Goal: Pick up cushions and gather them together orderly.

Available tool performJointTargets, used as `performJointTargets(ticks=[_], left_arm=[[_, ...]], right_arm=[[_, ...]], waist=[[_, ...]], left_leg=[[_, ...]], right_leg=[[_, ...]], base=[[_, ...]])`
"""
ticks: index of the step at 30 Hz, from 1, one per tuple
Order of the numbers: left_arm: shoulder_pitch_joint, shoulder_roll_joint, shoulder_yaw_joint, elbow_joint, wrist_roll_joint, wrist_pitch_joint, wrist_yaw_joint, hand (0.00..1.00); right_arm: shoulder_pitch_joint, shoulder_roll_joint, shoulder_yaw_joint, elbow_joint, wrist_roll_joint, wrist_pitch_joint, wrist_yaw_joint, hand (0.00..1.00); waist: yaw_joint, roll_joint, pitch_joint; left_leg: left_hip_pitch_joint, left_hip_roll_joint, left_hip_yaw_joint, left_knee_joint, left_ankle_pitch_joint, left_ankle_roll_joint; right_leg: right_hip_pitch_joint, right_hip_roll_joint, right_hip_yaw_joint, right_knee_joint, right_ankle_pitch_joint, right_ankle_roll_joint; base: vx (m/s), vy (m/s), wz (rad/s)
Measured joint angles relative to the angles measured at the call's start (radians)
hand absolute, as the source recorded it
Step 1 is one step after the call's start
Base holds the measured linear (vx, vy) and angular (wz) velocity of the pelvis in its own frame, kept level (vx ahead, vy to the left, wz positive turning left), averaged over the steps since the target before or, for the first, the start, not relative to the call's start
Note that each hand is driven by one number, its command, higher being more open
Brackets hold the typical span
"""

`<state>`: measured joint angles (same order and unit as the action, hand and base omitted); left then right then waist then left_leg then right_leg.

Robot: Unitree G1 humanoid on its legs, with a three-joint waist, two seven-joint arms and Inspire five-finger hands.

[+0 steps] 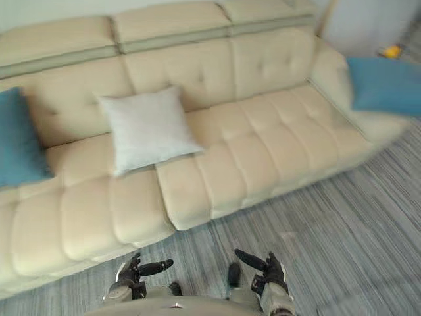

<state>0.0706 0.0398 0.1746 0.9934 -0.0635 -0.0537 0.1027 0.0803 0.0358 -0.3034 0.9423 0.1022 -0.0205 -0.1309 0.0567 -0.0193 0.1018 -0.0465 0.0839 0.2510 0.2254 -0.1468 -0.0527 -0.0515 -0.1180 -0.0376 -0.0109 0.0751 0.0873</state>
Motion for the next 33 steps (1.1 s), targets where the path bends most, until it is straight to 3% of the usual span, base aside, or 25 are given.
performJointTargets(ticks=[3, 4, 5, 6, 7, 8, 10, 12, 15, 17, 18, 20, 21, 24, 26, 27, 29, 33], left_arm=[[-0.016, 0.01, -0.001, 0.017, 0.031, -0.001, -0.002, 1.0], [-0.015, 0.012, -0.001, 0.016, 0.034, -0.001, -0.002, 1.0], [-0.018, 0.014, -0.001, 0.02, 0.034, 0.002, -0.002, 1.0], [-0.019, 0.014, -0.003, 0.02, 0.034, 0.006, -0.002, 1.0], [-0.019, 0.009, -0.007, 0.017, 0.034, 0.009, -0.003, 1.0], [-0.015, 0.011, -0.015, 0.014, 0.035, 0.009, -0.004, 1.0], [-0.021, 0.013, -0.027, 0.012, 0.035, 0.001, -0.003, 1.0], [-0.023, 0.015, -0.036, 0.013, 0.035, -0.003, -0.003, 1.0], [-0.031, 0.011, -0.045, 0.013, 0.036, -0.003, -0.006, 1.0], [-0.028, 0.011, -0.045, 0.01, 0.036, -0.002, -0.02, 1.0], [-0.029, 0.006, -0.041, 0.008, 0.033, -0.003, -0.019, 1.0], [-0.034, 0.001, -0.043, -0.002, 0.033, -0.003, -0.018, 1.0], [-0.035, -0.002, -0.048, -0.018, 0.032, -0.003, -0.018, 1.0], [-0.044, -0.018, -0.045, -0.031, 0.028, -0.003, -0.015, 1.0], [-0.046, -0.026, -0.035, -0.035, 0.025, -0.003, -0.015, 1.0], [-0.034, -0.031, -0.021, -0.051, 0.023, -0.005, -0.009, 1.0], [-0.037, -0.028, -0.006, -0.05, 0.004, -0.004, -0.004, 1.0], [-0.013, -0.034, 0.01, -0.063, -0.015, -0.001, -0.001, 1.0]], right_arm=[[-0.029, -0.012, -0.007, 0.04, 0.0, -0.001, 0.0, 1.0], [-0.061, -0.017, 0.007, 0.061, 0.0, 0.0, 0.0, 1.0], [-0.096, -0.018, 0.017, 0.066, -0.001, -0.001, 0.0, 1.0], [-0.109, -0.024, 0.013, 0.075, -0.001, -0.001, 0.0, 1.0], [-0.112, -0.041, 0.01, 0.081, -0.001, -0.001, -0.004, 1.0], [-0.103, -0.051, 0.01, 0.081, -0.002, -0.005, -0.006, 1.0], [-0.095, -0.066, 0.01, 0.088, -0.002, -0.004, -0.006, 1.0], [-0.08, -0.079, 0.009, 0.095, -0.002, -0.001, -0.007, 1.0], [-0.037, -0.081, 0.009, 0.096, 0.001, 0.0, -0.014, 1.0], [-0.023, -0.083, 0.01, 0.095, 0.01, 0.0, -0.022, 1.0], [-0.028, -0.088, 0.01, 0.094, 0.015, 0.0, -0.025, 1.0], [-0.049, -0.106, 0.01, 0.095, 0.016, 0.0, -0.028, 1.0], [-0.058, -0.113, 0.009, 0.094, 0.016, 0.0, -0.028, 1.0], [-0.041, -0.11, 0.008, 0.051, 0.017, -0.001, -0.035, 1.0], [-0.034, -0.102, 0.008, 0.04, 0.017, -0.001, -0.038, 1.0], [-0.019, -0.075, 0.011, 0.006, 0.018, -0.002, -0.047, 1.0], [-0.035, -0.047, 0.011, 0.002, 0.018, -0.001, -0.047, 1.0], [-0.014, -0.035, 0.013, -0.017, 0.017, 0.001, -0.047, 1.0]], waist=[[-0.008, -0.003, 0.002], [-0.005, -0.002, 0.002], [-0.006, 0.005, 0.015], [-0.006, 0.005, 0.018], [-0.004, 0.018, 0.027], [-0.01, 0.024, 0.031], [-0.009, 0.033, 0.035], [-0.011, 0.043, 0.034], [-0.014, 0.038, 0.044], [-0.012, 0.042, 0.059], [-0.008, 0.056, 0.065], [-0.004, 0.071, 0.083], [0.001, 0.072, 0.092], [0.022, 0.091, 0.109], [0.031, 0.092, 0.109], [0.054, 0.094, 0.1], [0.059, 0.077, 0.101], [0.073, 0.066, 0.062]], left_leg=[[0.008, 0.01, 0.027, -0.015, -0.011, -0.001], [0.007, 0.024, 0.068, -0.038, -0.012, 0.0], [0.011, 0.054, 0.149, -0.058, 0.0, 0.006], [0.028, 0.058, 0.189, -0.062, 0.004, 0.003], [0.055, 0.068, 0.236, -0.061, 0.006, 0.0], [0.078, 0.058, 0.245, -0.054, 0.007, -0.001], [0.103, 0.06, 0.221, -0.068, 0.006, -0.001], [0.125, 0.074, 0.218, -0.07, 0.003, -0.007], [0.094, 0.14, 0.197, 0.103, -0.027, -0.041], [-0.001, 0.221, 0.152, 0.387, -0.039, -0.01], [-0.046, 0.222, 0.087, 0.468, -0.074, -0.005], [-0.094, 0.183, 0.014, 0.491, -0.126, -0.018], [-0.142, 0.133, -0.022, 0.446, -0.143, -0.012], [-0.2, 0.052, -0.09, 0.226, -0.124, -0.008], [-0.212, 0.032, -0.116, 0.163, -0.087, -0.005], [-0.183, 0.006, -0.141, 0.09, -0.028, -0.019], [-0.178, -0.012, -0.149, 0.085, -0.025, -0.018], [-0.153, -0.015, -0.144, 0.111, -0.036, 0.026]], right_leg=[[-0.031, 0.026, 0.005, -0.037, 0.07, -0.037], [-0.052, 0.054, -0.076, -0.08, 0.138, -0.102], [-0.077, 0.058, -0.32, -0.045, 0.069, -0.217], [-0.077, 0.044, -0.477, -0.006, 0.009, -0.23], [-0.06, 0.014, -0.603, 0.021, -0.001, -0.22], [-0.046, 0.018, -0.602, 0.022, 0.019, -0.168], [-0.043, 0.042, -0.538, -0.002, 0.028, -0.143], [-0.038, 0.069, -0.493, -0.025, 0.027, -0.139], [-0.012, 0.1, -0.464, -0.024, -0.002, -0.153], [0.018, 0.13, -0.425, -0.021, -0.022, -0.167], [0.024, 0.144, -0.395, -0.017, -0.027, -0.173], [0.035, 0.152, -0.348, -0.015, -0.03, -0.177], [0.039, 0.148, -0.306, -0.015, -0.031, -0.177], [0.058, 0.147, -0.25, -0.018, -0.03, -0.177], [0.061, 0.147, -0.225, -0.02, -0.031, -0.177], [0.066, 0.155, -0.155, -0.046, -0.031, -0.174], [0.019, 0.143, -0.114, 0.031, -0.056, -0.134], [0.011, 0.152, -0.047, 0.088, -0.127, -0.112]], base=[[0.0, 0.002, -0.87], [-0.07, -0.058, -1.48], [-0.08, -0.141, -1.74], [0.01, -0.159, -1.63], [0.09, -0.103, -1.45], [0.12, -0.021, -1.21], [0.05, -0.079, -1.08], [0.03, -0.141, -0.85], [0.08, -0.173, -0.35], [0.08, -0.193, -0.5], [0.06, -0.088, -0.6], [0.08, -0.002, -0.79], [0.06, 0.061, -1.0], [0.05, 0.081, -0.73], [0.11, 0.126, -0.76], [0.23, 0.154, -1.26], [0.24, 0.128, -0.93], [0.26, 0.098, -0.52]])
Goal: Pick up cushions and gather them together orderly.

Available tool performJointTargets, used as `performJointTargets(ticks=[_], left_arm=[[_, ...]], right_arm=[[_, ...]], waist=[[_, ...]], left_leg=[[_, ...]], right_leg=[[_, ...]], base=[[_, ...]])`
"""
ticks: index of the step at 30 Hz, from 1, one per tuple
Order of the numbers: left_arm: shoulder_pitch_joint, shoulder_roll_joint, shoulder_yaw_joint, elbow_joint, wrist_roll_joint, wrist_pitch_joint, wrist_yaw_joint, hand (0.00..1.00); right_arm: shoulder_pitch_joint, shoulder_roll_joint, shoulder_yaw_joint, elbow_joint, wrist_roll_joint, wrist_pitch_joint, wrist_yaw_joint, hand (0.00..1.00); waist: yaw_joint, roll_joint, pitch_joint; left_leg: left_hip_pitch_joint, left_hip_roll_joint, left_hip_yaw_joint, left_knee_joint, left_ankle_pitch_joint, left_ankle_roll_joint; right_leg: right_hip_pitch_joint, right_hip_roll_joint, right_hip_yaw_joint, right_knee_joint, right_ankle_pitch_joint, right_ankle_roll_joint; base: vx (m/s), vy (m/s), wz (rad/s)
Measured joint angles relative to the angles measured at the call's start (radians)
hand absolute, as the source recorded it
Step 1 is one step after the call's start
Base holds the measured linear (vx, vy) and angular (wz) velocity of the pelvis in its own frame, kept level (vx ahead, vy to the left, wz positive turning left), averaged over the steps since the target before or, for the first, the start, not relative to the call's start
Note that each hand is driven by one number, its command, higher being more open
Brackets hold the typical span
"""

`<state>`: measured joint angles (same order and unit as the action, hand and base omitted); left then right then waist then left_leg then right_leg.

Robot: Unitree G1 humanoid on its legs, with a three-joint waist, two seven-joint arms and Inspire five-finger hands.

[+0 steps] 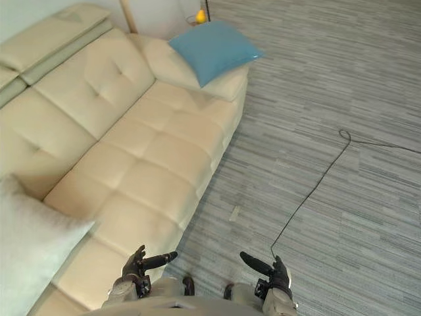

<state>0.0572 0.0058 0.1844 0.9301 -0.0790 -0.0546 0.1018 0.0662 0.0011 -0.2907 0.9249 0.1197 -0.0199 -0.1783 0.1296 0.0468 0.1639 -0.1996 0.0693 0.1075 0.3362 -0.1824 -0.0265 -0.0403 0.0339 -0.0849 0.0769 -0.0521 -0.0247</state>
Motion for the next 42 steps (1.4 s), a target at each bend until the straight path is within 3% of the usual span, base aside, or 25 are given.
performJointTargets(ticks=[2, 3, 4, 5, 6, 8, 10, 11, 12, 16, 18, 20, 21, 22, 23, 27, 28, 30, 31, 33, 35, 36, 39, 40, 42], left_arm=[[0.008, 0.007, -0.006, 0.001, 0.0, 0.002, -0.001, 1.0], [0.009, 0.008, -0.011, 0.001, 0.0, 0.002, -0.001, 1.0], [0.014, 0.017, -0.026, 0.002, 0.001, 0.003, -0.001, 1.0], [0.013, 0.025, -0.05, 0.001, 0.001, 0.003, 0.0, 1.0], [0.012, 0.026, -0.063, 0.001, 0.001, 0.004, 0.0, 1.0], [0.012, 0.04, -0.089, 0.001, 0.0, 0.002, 0.002, 1.0], [0.014, 0.051, -0.088, 0.001, 0.0, 0.001, 0.005, 1.0], [0.017, 0.061, -0.088, 0.001, 0.001, 0.002, 0.006, 1.0], [0.015, 0.057, -0.083, 0.022, 0.001, 0.006, 0.008, 1.0], [-0.002, 0.036, -0.086, 0.051, 0.013, 0.012, -0.001, 1.0], [-0.004, 0.038, -0.077, 0.057, 0.014, 0.009, 0.0, 1.0], [-0.005, 0.037, -0.036, 0.036, 0.024, 0.002, -0.002, 1.0], [-0.004, 0.014, 0.002, 0.016, 0.021, 0.002, 0.0, 1.0], [0.0, 0.003, 0.02, -0.001, 0.01, 0.001, 0.002, 1.0], [-0.001, 0.006, 0.019, -0.005, 0.01, 0.001, 0.002, 1.0], [-0.005, 0.02, 0.006, -0.043, 0.011, -0.004, 0.001, 1.0], [-0.006, 0.017, 0.006, -0.043, 0.011, -0.004, 0.001, 1.0], [-0.005, 0.016, 0.006, -0.042, 0.011, -0.004, 0.001, 1.0], [-0.005, 0.015, 0.007, -0.041, 0.01, -0.001, 0.001, 1.0], [-0.003, 0.016, 0.009, -0.036, 0.01, -0.001, 0.002, 1.0], [-0.005, 0.034, 0.009, -0.028, 0.011, -0.001, 0.001, 1.0], [-0.006, 0.033, 0.007, -0.023, 0.011, -0.001, 0.001, 1.0], [-0.007, 0.033, -0.045, -0.003, 0.012, 0.0, -0.002, 1.0], [-0.006, 0.035, -0.055, -0.002, 0.012, 0.0, -0.003, 1.0], [-0.003, 0.039, -0.063, 0.022, 0.012, 0.003, -0.001, 1.0]], right_arm=[[0.017, 0.013, 0.0, -0.001, -0.001, 0.0, 0.001, 1.0], [0.017, 0.016, 0.0, -0.001, -0.001, 0.0, 0.002, 1.0], [0.014, 0.024, -0.001, -0.001, -0.003, 0.0, 0.004, 1.0], [0.003, 0.021, 0.0, 0.001, -0.004, 0.001, 0.007, 1.0], [-0.009, 0.017, 0.0, 0.003, -0.005, 0.002, 0.008, 1.0], [-0.024, 0.005, 0.01, 0.01, -0.029, -0.002, 0.014, 1.0], [-0.039, 0.0, 0.028, 0.027, -0.042, -0.004, 0.016, 1.0], [-0.052, 0.0, 0.042, 0.036, -0.042, -0.003, 0.016, 1.0], [-0.069, -0.015, 0.05, 0.059, -0.045, -0.004, 0.02, 1.0], [-0.116, -0.033, 0.032, 0.116, -0.051, -0.002, 0.02, 1.0], [-0.1, -0.038, 0.027, 0.135, -0.051, 0.001, 0.02, 1.0], [-0.063, -0.033, 0.027, 0.127, -0.053, 0.002, 0.021, 1.0], [-0.04, -0.043, 0.027, 0.104, -0.051, 0.002, 0.02, 1.0], [-0.03, -0.058, 0.027, 0.088, -0.046, 0.002, 0.012, 1.0], [-0.032, -0.057, 0.027, 0.085, -0.046, 0.002, 0.009, 1.0], [-0.046, -0.034, 0.018, 0.07, -0.039, 0.001, -0.001, 1.0], [-0.055, -0.025, 0.017, 0.069, -0.039, 0.001, -0.001, 1.0], [-0.057, -0.022, 0.016, 0.069, -0.039, 0.0, -0.001, 1.0], [-0.052, -0.019, 0.016, 0.069, -0.039, 0.001, -0.001, 1.0], [-0.044, -0.008, 0.016, 0.071, -0.04, 0.004, 0.0, 1.0], [-0.03, 0.012, 0.018, 0.069, -0.042, 0.006, 0.001, 1.0], [-0.031, 0.012, 0.018, 0.069, -0.043, 0.006, 0.002, 1.0], [-0.032, 0.01, 0.018, 0.067, -0.062, 0.006, 0.016, 1.0], [-0.033, 0.01, 0.02, 0.066, -0.062, 0.005, 0.021, 1.0], [-0.037, 0.004, 0.03, 0.067, -0.085, 0.004, 0.026, 1.0]], waist=[[0.005, -0.031, -0.03], [0.005, -0.037, -0.033], [0.002, -0.047, -0.033], [-0.005, -0.048, -0.028], [-0.012, -0.048, -0.023], [-0.034, -0.035, -0.011], [-0.04, -0.04, -0.01], [-0.045, -0.06, -0.007], [-0.049, -0.047, 0.001], [-0.052, -0.029, 0.024], [-0.057, -0.023, 0.026], [-0.058, -0.035, 0.033], [-0.054, 0.001, 0.051], [-0.046, 0.028, 0.066], [-0.044, 0.032, 0.069], [-0.023, 0.008, 0.08], [-0.02, 0.003, 0.08], [-0.014, -0.001, 0.074], [0.005, 0.0, 0.07], [0.016, -0.008, 0.055], [0.017, -0.065, 0.023], [0.017, -0.065, 0.021], [0.005, -0.074, 0.013], [-0.001, -0.072, 0.014], [-0.02, -0.062, 0.016]], left_leg=[[0.06, -0.015, 0.054, -0.013, -0.029, 0.026], [0.075, -0.022, 0.064, -0.017, -0.034, 0.029], [0.126, -0.031, 0.084, -0.028, -0.05, 0.036], [0.17, -0.034, 0.087, -0.048, -0.056, 0.044], [0.201, -0.034, 0.087, -0.063, -0.06, 0.045], [0.337, -0.003, 0.088, -0.135, -0.062, 0.042], [0.368, 0.019, 0.09, -0.148, -0.069, 0.03], [0.383, 0.016, 0.094, -0.152, -0.077, 0.015], [0.403, 0.038, 0.096, -0.155, -0.089, -0.009], [0.387, 0.021, 0.041, -0.249, -0.065, -0.017], [0.361, 0.044, 0.033, -0.147, -0.038, -0.034], [0.2, 0.069, -0.03, 0.228, -0.031, -0.036], [0.092, 0.107, -0.059, 0.474, 0.028, -0.008], [0.001, 0.153, -0.063, 0.667, 0.015, -0.001], [-0.027, 0.155, -0.062, 0.692, 0.002, -0.002], [-0.136, 0.074, -0.024, 0.377, -0.036, -0.009], [-0.133, 0.027, -0.028, 0.124, 0.0, -0.007], [-0.126, -0.007, -0.036, -0.054, 0.064, -0.01], [-0.108, -0.026, -0.043, -0.158, 0.153, -0.001], [-0.078, -0.043, -0.052, -0.156, 0.251, 0.042], [-0.055, -0.083, -0.015, -0.11, 0.187, 0.055], [-0.046, -0.084, -0.009, -0.102, 0.174, 0.061], [0.084, -0.109, 0.007, -0.089, 0.077, 0.088], [0.123, -0.109, -0.002, -0.091, 0.053, 0.089], [0.233, -0.088, -0.031, -0.141, 0.028, 0.085]], right_leg=[[-0.076, -0.034, 0.034, 0.227, -0.135, 0.057], [-0.096, -0.045, 0.035, 0.289, -0.161, 0.084], [-0.168, -0.077, 0.021, 0.502, -0.196, 0.17], [-0.223, -0.11, -0.029, 0.659, -0.178, 0.21], [-0.245, -0.139, -0.077, 0.731, -0.179, 0.204], [-0.27, -0.222, -0.267, 0.758, -0.242, 0.085], [-0.286, -0.221, -0.318, 0.606, -0.219, 0.067], [-0.296, -0.213, -0.326, 0.438, -0.136, 0.048], [-0.27, -0.172, -0.327, 0.36, -0.017, -0.052], [-0.239, -0.097, -0.276, 0.279, -0.014, -0.078], [-0.186, -0.065, -0.274, 0.257, -0.047, -0.069], [-0.114, -0.058, -0.3, 0.184, -0.056, -0.059], [-0.047, -0.026, -0.319, 0.142, -0.056, -0.061], [0.009, 0.004, -0.323, 0.125, -0.073, -0.078], [0.025, 0.007, -0.323, 0.12, -0.08, -0.08], [0.116, -0.006, -0.317, 0.037, -0.091, -0.048], [0.13, -0.016, -0.316, 0.024, -0.099, -0.028], [0.139, -0.021, -0.309, 0.015, -0.11, -0.012], [0.16, -0.021, -0.291, 0.007, -0.127, 0.011], [0.197, -0.033, -0.267, 0.009, -0.161, 0.042], [0.181, -0.109, -0.231, 0.119, -0.213, 0.091], [0.172, -0.118, -0.22, 0.159, -0.218, 0.1], [0.036, -0.236, -0.189, 0.668, -0.205, 0.192], [0.0, -0.258, -0.201, 0.775, -0.207, 0.188], [-0.068, -0.293, -0.273, 0.855, -0.245, 0.121]], base=[[0.39, 0.091, -0.51], [0.39, 0.044, -0.43], [0.39, 0.011, -0.35], [0.39, 0.011, -0.28], [0.41, -0.046, -0.03], [0.55, -0.117, 0.07], [0.37, -0.149, -0.04], [0.5, -0.256, -0.24], [0.42, -0.218, -0.4], [0.23, -0.178, -0.56], [0.09, -0.088, -0.09], [0.17, -0.18, 0.35], [0.21, -0.174, 0.35], [0.17, -0.092, 0.18], [0.23, -0.07, 0.04], [0.25, -0.021, 0.01], [0.31, 0.047, 0.04], [0.33, 0.074, -0.11], [0.43, 0.086, -0.37], [0.44, 0.071, -0.31], [0.59, 0.107, -0.22], [0.48, 0.123, -0.32], [0.41, 0.125, -0.12], [0.5, 0.052, 0.17], [0.49, -0.015, 0.26]])
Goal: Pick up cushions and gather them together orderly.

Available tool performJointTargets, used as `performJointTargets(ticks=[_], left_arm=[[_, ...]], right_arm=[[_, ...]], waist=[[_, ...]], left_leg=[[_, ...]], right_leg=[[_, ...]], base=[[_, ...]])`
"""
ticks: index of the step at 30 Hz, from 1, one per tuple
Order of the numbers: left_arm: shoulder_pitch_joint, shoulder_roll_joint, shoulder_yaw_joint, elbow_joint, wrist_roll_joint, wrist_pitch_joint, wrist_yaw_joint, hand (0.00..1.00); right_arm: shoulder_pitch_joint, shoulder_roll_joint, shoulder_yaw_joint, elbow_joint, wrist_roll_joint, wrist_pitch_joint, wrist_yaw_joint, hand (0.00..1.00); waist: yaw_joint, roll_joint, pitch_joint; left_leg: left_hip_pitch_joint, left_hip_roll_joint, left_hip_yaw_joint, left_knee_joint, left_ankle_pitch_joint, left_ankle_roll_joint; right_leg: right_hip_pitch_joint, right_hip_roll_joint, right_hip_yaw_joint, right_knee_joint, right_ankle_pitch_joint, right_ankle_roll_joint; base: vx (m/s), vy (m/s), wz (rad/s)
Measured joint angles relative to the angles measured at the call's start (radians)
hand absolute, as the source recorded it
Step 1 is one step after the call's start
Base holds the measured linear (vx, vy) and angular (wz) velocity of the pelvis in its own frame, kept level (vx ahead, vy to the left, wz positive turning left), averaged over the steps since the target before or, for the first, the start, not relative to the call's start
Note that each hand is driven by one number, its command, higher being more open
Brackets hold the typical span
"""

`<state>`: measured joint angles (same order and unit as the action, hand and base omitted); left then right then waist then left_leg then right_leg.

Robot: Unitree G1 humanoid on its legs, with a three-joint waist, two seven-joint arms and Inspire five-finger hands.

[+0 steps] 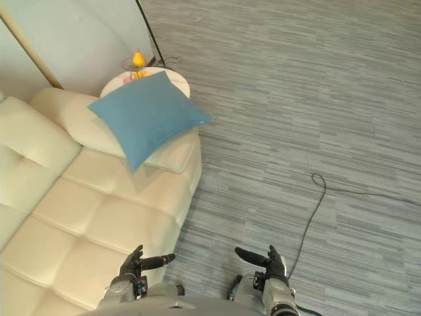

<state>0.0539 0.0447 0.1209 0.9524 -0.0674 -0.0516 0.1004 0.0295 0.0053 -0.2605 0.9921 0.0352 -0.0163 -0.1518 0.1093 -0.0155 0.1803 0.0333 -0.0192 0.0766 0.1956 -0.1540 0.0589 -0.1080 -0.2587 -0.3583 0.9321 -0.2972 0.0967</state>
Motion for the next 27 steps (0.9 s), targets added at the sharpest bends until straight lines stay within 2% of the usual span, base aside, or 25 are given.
performJointTargets(ticks=[2, 3, 4, 5, 6, 7, 9, 10, 12, 13, 14, 15, 16, 17, 19, 20, 21, 22, 23, 24, 25, 26, 27], left_arm=[[0.001, 0.0, -0.001, 0.011, 0.001, 0.0, 0.001, 1.0], [0.002, 0.006, 0.0, 0.012, 0.001, 0.0, 0.003, 1.0], [0.004, 0.01, 0.0, 0.012, 0.001, 0.0, 0.004, 1.0], [0.005, 0.016, 0.0, 0.012, 0.0, 0.0, 0.004, 1.0], [0.006, 0.029, 0.0, 0.012, -0.001, 0.0, 0.003, 1.0], [0.001, 0.022, 0.005, 0.027, -0.002, 0.001, 0.004, 1.0], [0.002, 0.015, 0.004, 0.035, 0.002, -0.001, 0.001, 1.0], [0.002, 0.003, 0.004, 0.048, 0.002, -0.001, 0.002, 1.0], [0.0, -0.009, 0.01, 0.049, 0.002, -0.001, 0.0, 1.0], [-0.001, -0.017, 0.024, 0.035, 0.002, -0.002, 0.0, 1.0], [0.0, -0.019, 0.031, 0.005, 0.001, -0.002, -0.001, 1.0], [0.0, -0.019, 0.033, -0.005, 0.0, -0.002, -0.001, 1.0], [0.003, -0.016, 0.031, -0.027, 0.0, -0.003, -0.001, 1.0], [0.0, -0.017, 0.03, -0.037, -0.001, -0.005, 0.0, 1.0], [-0.001, -0.02, 0.024, -0.045, -0.002, -0.007, -0.001, 1.0], [-0.001, -0.023, 0.022, -0.047, -0.001, -0.01, -0.001, 1.0], [-0.002, -0.024, 0.02, -0.046, -0.001, -0.01, -0.002, 1.0], [-0.002, -0.024, 0.021, -0.046, -0.001, -0.01, -0.002, 1.0], [-0.003, -0.028, 0.026, -0.045, -0.004, -0.01, 0.0, 1.0], [-0.005, -0.023, 0.026, -0.044, -0.003, -0.01, -0.001, 1.0], [-0.008, -0.01, 0.018, -0.041, 0.0, -0.012, -0.001, 1.0], [-0.009, -0.006, 0.012, -0.04, 0.0, -0.013, -0.002, 1.0], [-0.023, 0.004, 0.013, -0.032, -0.003, -0.012, -0.012, 1.0]], right_arm=[[-0.013, -0.01, 0.007, 0.002, -0.006, -0.004, 0.0, 1.0], [-0.023, -0.012, 0.008, 0.002, -0.007, -0.006, 0.0, 1.0], [-0.028, -0.013, 0.009, 0.004, -0.008, -0.007, 0.0, 1.0], [-0.031, -0.012, 0.011, 0.007, -0.008, -0.005, 0.0, 1.0], [-0.031, -0.012, 0.017, 0.016, -0.009, -0.005, 0.0, 1.0], [-0.039, -0.033, 0.016, 0.052, -0.015, -0.003, 0.001, 1.0], [-0.038, -0.041, 0.016, 0.054, -0.015, -0.003, 0.0, 1.0], [-0.037, -0.049, 0.014, 0.056, -0.016, 0.0, 0.002, 1.0], [-0.026, -0.056, 0.004, 0.065, -0.014, 0.002, 0.002, 1.0], [-0.017, -0.053, -0.008, 0.059, -0.003, 0.004, -0.001, 1.0], [-0.002, -0.054, -0.008, 0.044, -0.002, 0.004, -0.005, 1.0], [0.003, -0.054, -0.006, 0.041, 0.0, 0.003, -0.006, 1.0], [0.008, -0.051, 0.006, 0.042, 0.005, 0.003, -0.006, 1.0], [0.006, -0.048, 0.005, 0.042, 0.005, 0.002, -0.006, 1.0], [0.001, -0.047, 0.004, 0.042, 0.005, 0.002, -0.006, 1.0], [-0.004, -0.045, -0.002, 0.042, 0.005, 0.002, -0.006, 1.0], [-0.005, -0.043, -0.007, 0.041, 0.005, 0.002, -0.006, 1.0], [-0.005, -0.042, -0.012, 0.041, 0.005, 0.002, -0.006, 1.0], [-0.002, -0.036, -0.015, 0.043, 0.005, 0.006, -0.006, 1.0], [-0.003, -0.031, -0.015, 0.044, 0.005, 0.006, -0.006, 1.0], [-0.009, -0.024, -0.014, 0.043, 0.005, 0.005, -0.006, 1.0], [-0.01, -0.022, -0.013, 0.043, 0.005, 0.004, -0.005, 1.0], [-0.03, -0.016, -0.011, 0.044, 0.005, 0.004, -0.005, 1.0]], waist=[[-0.01, 0.015, 0.005], [-0.011, 0.026, 0.011], [-0.011, 0.026, 0.011], [-0.011, 0.021, 0.01], [-0.013, -0.002, 0.004], [-0.011, 0.018, -0.001], [-0.011, 0.036, -0.007], [-0.02, 0.056, -0.011], [-0.032, 0.059, -0.007], [-0.036, 0.059, -0.003], [-0.035, 0.062, 0.017], [-0.034, 0.063, 0.022], [-0.025, 0.057, 0.025], [-0.014, 0.052, 0.028], [-0.007, 0.052, 0.028], [-0.004, 0.052, 0.028], [-0.005, 0.053, 0.029], [-0.004, 0.053, 0.029], [0.006, 0.047, 0.033], [0.009, 0.044, 0.033], [0.012, 0.023, 0.034], [0.012, 0.015, 0.035], [0.014, 0.002, 0.038]], left_leg=[[0.044, 0.038, -0.004, -0.022, 0.0, -0.001], [0.061, 0.073, -0.005, -0.03, -0.002, -0.005], [0.067, 0.09, -0.005, -0.037, -0.007, -0.023], [0.07, 0.102, -0.006, -0.041, -0.015, -0.045], [0.076, 0.098, -0.01, -0.047, -0.029, -0.077], [0.101, 0.134, -0.032, -0.056, -0.05, -0.114], [0.101, 0.153, -0.034, -0.053, -0.051, -0.115], [0.098, 0.173, -0.039, -0.024, -0.051, -0.117], [0.026, 0.191, -0.078, 0.14, -0.051, -0.118], [-0.052, 0.2, -0.118, 0.31, -0.039, -0.134], [-0.156, 0.233, -0.139, 0.563, -0.011, -0.142], [-0.184, 0.24, -0.136, 0.632, -0.017, -0.14], [-0.248, 0.235, -0.112, 0.715, -0.046, -0.135], [-0.281, 0.217, -0.072, 0.687, -0.067, -0.13], [-0.307, 0.179, -0.031, 0.564, -0.078, -0.126], [-0.313, 0.134, -0.013, 0.371, -0.066, -0.121], [-0.31, 0.105, 0.005, 0.223, -0.021, -0.117], [-0.307, 0.093, 0.014, 0.154, 0.011, -0.114], [-0.274, 0.074, 0.047, 0.039, 0.182, -0.095], [-0.255, 0.062, 0.061, 0.017, 0.202, -0.064], [-0.24, 0.042, 0.072, -0.005, 0.204, -0.057], [-0.243, 0.034, 0.075, -0.001, 0.2, -0.051], [-0.26, 0.025, 0.084, 0.055, 0.163, -0.022]], right_leg=[[-0.039, 0.01, -0.034, -0.119, -0.013, -0.023], [-0.078, 0.029, -0.026, -0.268, -0.007, -0.022], [-0.095, 0.046, -0.008, -0.363, 0.016, -0.014], [-0.109, 0.061, 0.022, -0.47, 0.056, -0.01], [-0.125, 0.07, 0.082, -0.585, 0.172, -0.009], [-0.118, 0.116, 0.112, -0.573, 0.243, -0.053], [-0.123, 0.138, 0.12, -0.568, 0.215, -0.064], [-0.12, 0.158, 0.114, -0.563, 0.183, -0.073], [-0.083, 0.17, 0.09, -0.576, 0.156, -0.088], [-0.048, 0.176, 0.064, -0.585, 0.14, -0.094], [0.031, 0.197, 0.02, -0.612, 0.122, -0.116], [0.057, 0.204, 0.009, -0.62, 0.113, -0.124], [0.122, 0.214, -0.013, -0.656, 0.097, -0.135], [0.161, 0.216, -0.021, -0.696, 0.102, -0.124], [0.195, 0.216, -0.028, -0.74, 0.107, -0.116], [0.214, 0.212, -0.04, -0.769, 0.108, -0.109], [0.23, 0.209, -0.049, -0.786, 0.104, -0.099], [0.237, 0.208, -0.053, -0.791, 0.1, -0.094], [0.273, 0.204, -0.052, -0.809, 0.087, -0.071], [0.288, 0.194, -0.052, -0.818, 0.081, -0.062], [0.297, 0.177, -0.047, -0.831, 0.083, -0.057], [0.298, 0.171, -0.041, -0.837, 0.085, -0.053], [0.313, 0.16, -0.022, -0.85, 0.101, -0.026]], base=[[0.3, -0.096, 0.17], [0.33, -0.187, 0.11], [0.28, -0.2, 0.1], [0.29, -0.263, 0.14], [0.38, -0.383, 0.06], [0.36, -0.387, -0.06], [0.22, -0.255, -0.2], [0.25, -0.317, -0.05], [0.24, -0.312, 0.24], [0.24, -0.272, 0.66], [0.24, -0.25, 0.68], [0.27, -0.256, 0.69], [0.2, -0.154, 0.4], [0.25, -0.14, 0.34], [0.24, -0.051, 0.15], [0.31, 0.028, 0.19], [0.32, 0.047, 0.21], [0.36, 0.072, 0.15], [0.31, 0.057, 0.07], [0.39, 0.058, 0.08], [0.37, 0.043, 0.1], [0.43, 0.057, 0.27], [0.34, 0.057, 0.26]])
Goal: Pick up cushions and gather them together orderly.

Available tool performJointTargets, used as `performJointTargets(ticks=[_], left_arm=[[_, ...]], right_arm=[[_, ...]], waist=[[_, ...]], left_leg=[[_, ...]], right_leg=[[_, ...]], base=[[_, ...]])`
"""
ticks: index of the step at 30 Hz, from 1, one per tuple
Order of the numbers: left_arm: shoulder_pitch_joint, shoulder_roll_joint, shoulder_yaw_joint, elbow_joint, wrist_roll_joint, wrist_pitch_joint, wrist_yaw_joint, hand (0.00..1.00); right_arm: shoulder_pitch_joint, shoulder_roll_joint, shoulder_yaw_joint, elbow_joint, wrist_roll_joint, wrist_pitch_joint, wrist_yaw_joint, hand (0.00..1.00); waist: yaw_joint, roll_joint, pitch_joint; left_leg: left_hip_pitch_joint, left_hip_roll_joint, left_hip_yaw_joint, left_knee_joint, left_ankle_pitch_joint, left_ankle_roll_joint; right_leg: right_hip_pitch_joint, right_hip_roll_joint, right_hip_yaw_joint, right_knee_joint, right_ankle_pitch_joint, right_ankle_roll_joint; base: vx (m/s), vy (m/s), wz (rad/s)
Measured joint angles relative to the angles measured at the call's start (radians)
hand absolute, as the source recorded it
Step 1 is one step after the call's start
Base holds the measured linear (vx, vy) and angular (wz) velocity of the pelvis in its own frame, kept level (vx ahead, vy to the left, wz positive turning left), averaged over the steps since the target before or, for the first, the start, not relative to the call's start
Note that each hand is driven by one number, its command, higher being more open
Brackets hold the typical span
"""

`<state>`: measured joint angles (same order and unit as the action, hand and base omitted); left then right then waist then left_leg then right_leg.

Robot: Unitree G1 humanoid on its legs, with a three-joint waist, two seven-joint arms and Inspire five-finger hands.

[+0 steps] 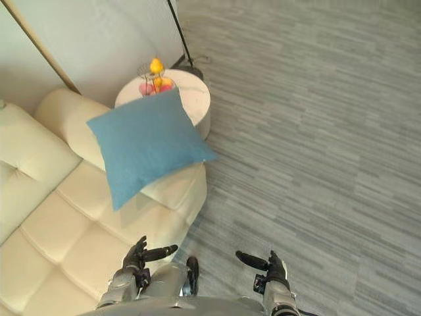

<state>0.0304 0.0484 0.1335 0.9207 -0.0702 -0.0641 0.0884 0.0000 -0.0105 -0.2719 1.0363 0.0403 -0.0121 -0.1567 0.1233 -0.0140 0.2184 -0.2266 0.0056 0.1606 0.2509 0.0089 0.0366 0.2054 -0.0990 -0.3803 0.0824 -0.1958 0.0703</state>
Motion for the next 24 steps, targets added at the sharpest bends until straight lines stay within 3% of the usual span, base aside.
performJointTargets(ticks=[2, 4, 6, 7, 9, 10, 11, 12, 13, 14, 16, 17, 21, 24], left_arm=[[-0.002, -0.002, 0.009, 0.005, -0.002, 0.0, -0.001, 1.0], [0.004, -0.002, 0.01, 0.013, -0.002, 0.001, -0.002, 1.0], [0.021, 0.003, 0.004, 0.017, -0.002, 0.001, -0.006, 1.0], [0.022, 0.014, -0.002, 0.016, -0.003, 0.002, -0.008, 1.0], [0.023, 0.023, -0.006, 0.02, -0.006, 0.009, -0.006, 1.0], [0.027, 0.024, -0.008, 0.021, -0.006, 0.009, -0.004, 1.0], [0.03, 0.028, -0.008, 0.025, -0.005, 0.009, -0.002, 1.0], [0.031, 0.029, -0.008, 0.026, -0.005, 0.01, -0.001, 1.0], [0.027, 0.026, -0.007, 0.027, -0.006, 0.01, 0.002, 1.0], [0.027, 0.02, -0.005, 0.027, -0.006, 0.011, 0.01, 1.0], [0.026, 0.019, -0.002, 0.026, -0.007, 0.011, 0.012, 1.0], [0.025, 0.014, 0.002, 0.034, -0.003, 0.011, 0.014, 1.0], [0.04, -0.044, 0.02, 0.033, 0.007, 0.011, 0.01, 1.0], [0.036, -0.053, 0.041, 0.014, 0.014, 0.009, 0.01, 1.0]], right_arm=[[-0.004, 0.003, 0.0, 0.003, -0.001, 0.0, 0.002, 1.0], [-0.006, 0.0, 0.001, 0.005, -0.003, -0.002, 0.005, 1.0], [0.001, 0.0, 0.004, 0.009, -0.018, -0.002, 0.012, 1.0], [0.016, -0.001, 0.019, 0.008, -0.025, -0.002, 0.017, 1.0], [0.03, -0.002, 0.018, 0.021, -0.039, 0.002, 0.025, 1.0], [0.04, -0.009, 0.02, 0.021, -0.039, -0.001, 0.026, 1.0], [0.041, -0.018, 0.019, 0.017, -0.038, -0.003, 0.023, 1.0], [0.038, -0.02, 0.019, 0.016, -0.038, -0.004, 0.024, 1.0], [0.038, -0.026, 0.018, 0.014, -0.037, -0.008, 0.023, 1.0], [0.04, -0.026, 0.018, -0.001, -0.036, -0.01, 0.022, 1.0], [0.042, -0.022, 0.017, -0.001, -0.035, -0.012, 0.022, 1.0], [0.048, -0.018, 0.01, -0.001, -0.025, -0.012, 0.022, 1.0], [0.055, -0.021, -0.022, -0.022, -0.009, -0.009, 0.02, 1.0], [0.078, -0.014, -0.023, -0.042, 0.0, -0.008, 0.014, 1.0]], waist=[[0.005, 0.0, -0.002], [0.01, 0.013, -0.01], [0.006, 0.008, -0.023], [0.0, -0.01, -0.03], [-0.007, -0.018, -0.025], [-0.011, -0.016, -0.024], [-0.018, -0.016, -0.024], [-0.022, -0.014, -0.024], [-0.026, -0.005, -0.024], [-0.027, 0.004, -0.025], [-0.029, -0.004, -0.027], [-0.031, 0.001, -0.037], [-0.026, 0.051, -0.06], [-0.032, 0.049, -0.053]], left_leg=[[0.014, 0.0, 0.015, 0.058, -0.052, 0.013], [0.058, 0.01, 0.021, 0.07, -0.094, 0.017], [0.132, 0.001, 0.006, 0.04, -0.137, 0.017], [0.161, -0.022, -0.025, 0.032, -0.165, 0.023], [0.211, -0.034, -0.078, 0.03, -0.191, 0.033], [0.239, -0.032, -0.107, 0.026, -0.196, 0.028], [0.264, -0.027, -0.149, 0.011, -0.199, 0.025], [0.268, -0.023, -0.162, 0.007, -0.199, 0.024], [0.275, -0.008, -0.208, -0.005, -0.203, 0.009], [0.275, 0.012, -0.274, -0.01, -0.215, -0.02], [0.268, 0.01, -0.31, -0.004, -0.227, -0.042], [0.268, 0.019, -0.363, 0.01, -0.245, -0.07], [0.26, 0.077, -0.371, -0.03, -0.214, -0.118], [0.236, 0.116, -0.304, 0.053, -0.199, -0.136]], right_leg=[[0.026, -0.008, 0.029, 0.039, 0.008, 0.014], [0.008, -0.017, 0.049, 0.169, 0.006, 0.018], [-0.09, -0.072, 0.07, 0.499, 0.013, 0.055], [-0.166, -0.119, 0.089, 0.701, 0.049, 0.113], [-0.225, -0.14, 0.098, 0.843, -0.01, 0.063], [-0.251, -0.133, 0.093, 0.837, -0.044, 0.045], [-0.296, -0.108, 0.11, 0.762, -0.075, 0.005], [-0.311, -0.095, 0.122, 0.726, -0.08, -0.004], [-0.353, -0.042, 0.185, 0.601, -0.084, -0.011], [-0.386, 0.033, 0.316, 0.402, -0.065, 0.005], [-0.397, 0.05, 0.391, 0.3, -0.018, 0.016], [-0.368, 0.073, 0.387, 0.281, 0.08, -0.036], [-0.343, 0.088, 0.27, 0.274, 0.05, -0.079], [-0.241, 0.087, 0.153, 0.229, 0.049, -0.081]], base=[[0.31, 0.096, 0.21], [0.28, 0.115, 0.06], [0.26, 0.087, 0.29], [0.26, 0.034, 0.61], [0.29, -0.029, 0.78], [0.29, -0.078, 0.94], [0.22, -0.083, 0.83], [0.22, -0.132, 0.97], [0.28, -0.244, 1.22], [0.29, -0.283, 1.25], [0.23, -0.283, 0.98], [0.28, -0.361, 0.93], [0.25, -0.335, 0.8], [0.15, -0.217, 1.18]])
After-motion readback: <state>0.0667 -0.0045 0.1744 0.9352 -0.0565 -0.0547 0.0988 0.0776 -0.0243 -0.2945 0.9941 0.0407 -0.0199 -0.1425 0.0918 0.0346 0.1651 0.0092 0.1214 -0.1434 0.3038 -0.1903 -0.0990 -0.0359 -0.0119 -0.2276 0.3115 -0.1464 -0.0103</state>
